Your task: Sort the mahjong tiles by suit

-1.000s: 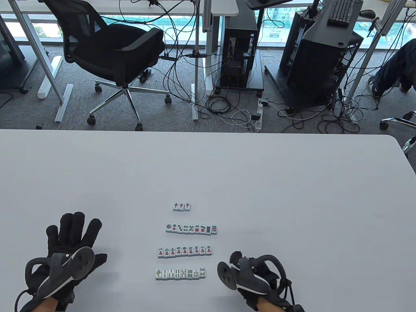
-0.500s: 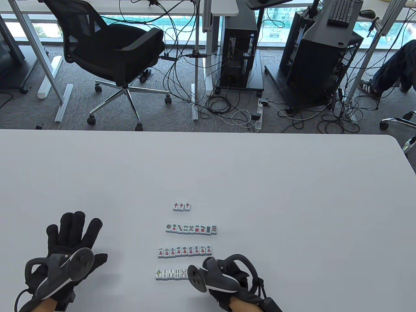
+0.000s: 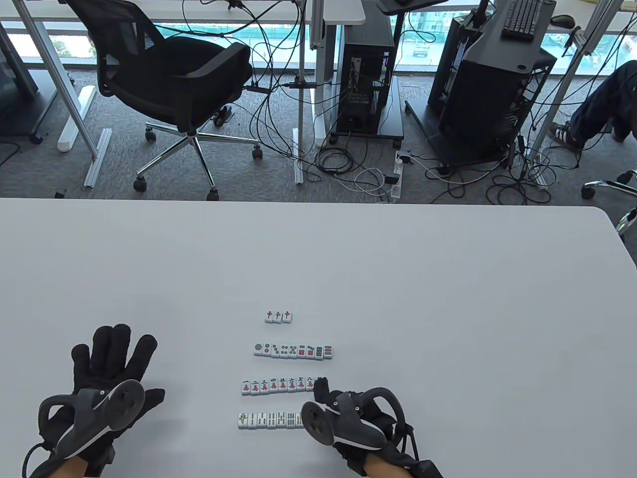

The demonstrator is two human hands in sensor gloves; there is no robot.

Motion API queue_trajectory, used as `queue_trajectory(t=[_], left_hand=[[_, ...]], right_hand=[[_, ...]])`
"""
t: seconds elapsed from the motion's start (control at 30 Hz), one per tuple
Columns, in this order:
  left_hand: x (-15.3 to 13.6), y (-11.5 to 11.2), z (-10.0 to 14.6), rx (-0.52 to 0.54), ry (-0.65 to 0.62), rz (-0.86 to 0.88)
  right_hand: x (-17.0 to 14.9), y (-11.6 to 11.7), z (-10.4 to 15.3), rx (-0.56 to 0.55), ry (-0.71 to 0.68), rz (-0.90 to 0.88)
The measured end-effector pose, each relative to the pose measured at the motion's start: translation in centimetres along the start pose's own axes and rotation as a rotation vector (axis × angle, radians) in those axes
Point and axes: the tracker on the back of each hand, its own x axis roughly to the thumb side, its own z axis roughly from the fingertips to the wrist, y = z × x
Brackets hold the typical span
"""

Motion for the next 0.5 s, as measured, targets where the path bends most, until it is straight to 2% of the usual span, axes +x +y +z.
queue_trajectory(t=[0.23,0.3,0.37,0.5], left_hand=[[0.0,-0.2,-0.1,-0.011,0.010,-0.013],[0.0,-0.3,-0.1,-0.015,0.013,-0.017],[0.0,-0.3,-0.1,-0.017,0.014,-0.016],[0.1,-0.3,-0.2,-0.022,0.004,-0.024]], right_hand=[[-5.9,-4.8,3.3,-0.315,0.086,-0.126],[-7.1,-5.5,4.0,-0.375,0.113,-0.133],[-8.3,-5.8,4.5,-0.417,0.141,-0.132],[-10.6,-4.3,4.9,-0.438,0.208,-0.098]])
